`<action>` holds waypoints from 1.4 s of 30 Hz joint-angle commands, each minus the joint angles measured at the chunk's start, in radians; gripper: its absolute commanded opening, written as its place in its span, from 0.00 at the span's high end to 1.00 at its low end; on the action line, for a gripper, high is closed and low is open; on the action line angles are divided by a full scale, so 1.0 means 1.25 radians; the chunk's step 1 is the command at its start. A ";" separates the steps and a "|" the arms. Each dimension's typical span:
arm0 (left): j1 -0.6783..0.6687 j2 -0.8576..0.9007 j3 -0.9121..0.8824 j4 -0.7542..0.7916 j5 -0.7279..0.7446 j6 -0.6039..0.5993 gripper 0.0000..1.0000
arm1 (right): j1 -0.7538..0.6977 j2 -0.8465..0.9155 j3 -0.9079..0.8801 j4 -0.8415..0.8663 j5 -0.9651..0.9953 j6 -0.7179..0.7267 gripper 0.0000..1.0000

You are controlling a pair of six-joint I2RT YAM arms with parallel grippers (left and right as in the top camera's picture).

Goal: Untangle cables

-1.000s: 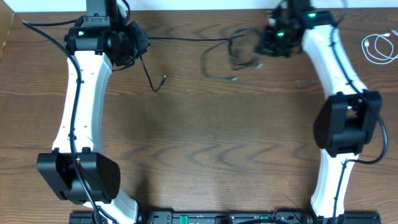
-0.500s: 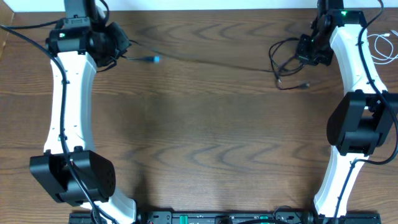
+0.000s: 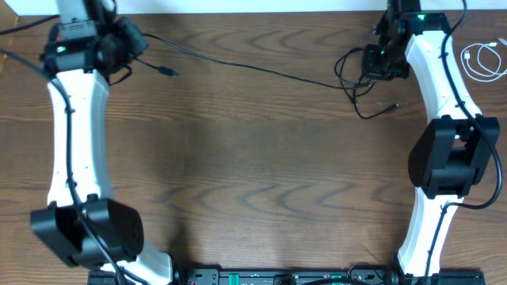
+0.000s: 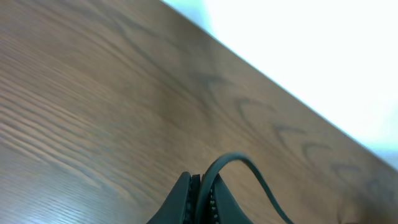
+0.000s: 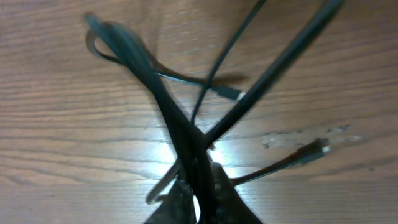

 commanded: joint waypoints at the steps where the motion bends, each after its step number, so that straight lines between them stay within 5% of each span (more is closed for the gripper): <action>1: 0.035 -0.078 0.029 0.009 -0.079 0.013 0.93 | -0.011 -0.005 0.001 0.004 0.011 0.008 0.98; 6: 0.077 -0.129 0.029 0.008 -0.098 0.010 0.92 | -0.013 -0.005 0.001 0.028 -0.099 0.012 0.89; 8: 0.080 -0.142 0.029 0.008 -0.098 0.011 0.92 | -0.006 -0.005 0.001 0.031 -0.102 0.011 0.72; 11: 0.080 -0.148 0.029 0.009 -0.102 0.025 0.92 | 0.005 -0.005 0.001 0.027 -0.102 0.011 0.34; 17: 0.080 -0.148 0.029 0.009 -0.112 0.025 0.93 | 0.027 0.000 0.000 0.015 -0.098 0.028 0.27; 22: 0.095 -0.150 0.032 0.045 -0.113 0.031 0.93 | 0.030 0.030 0.000 0.004 -0.020 0.106 0.10; 42: 0.295 -0.159 0.038 0.136 -0.148 0.013 0.93 | 0.000 0.079 0.000 0.028 0.081 0.197 0.15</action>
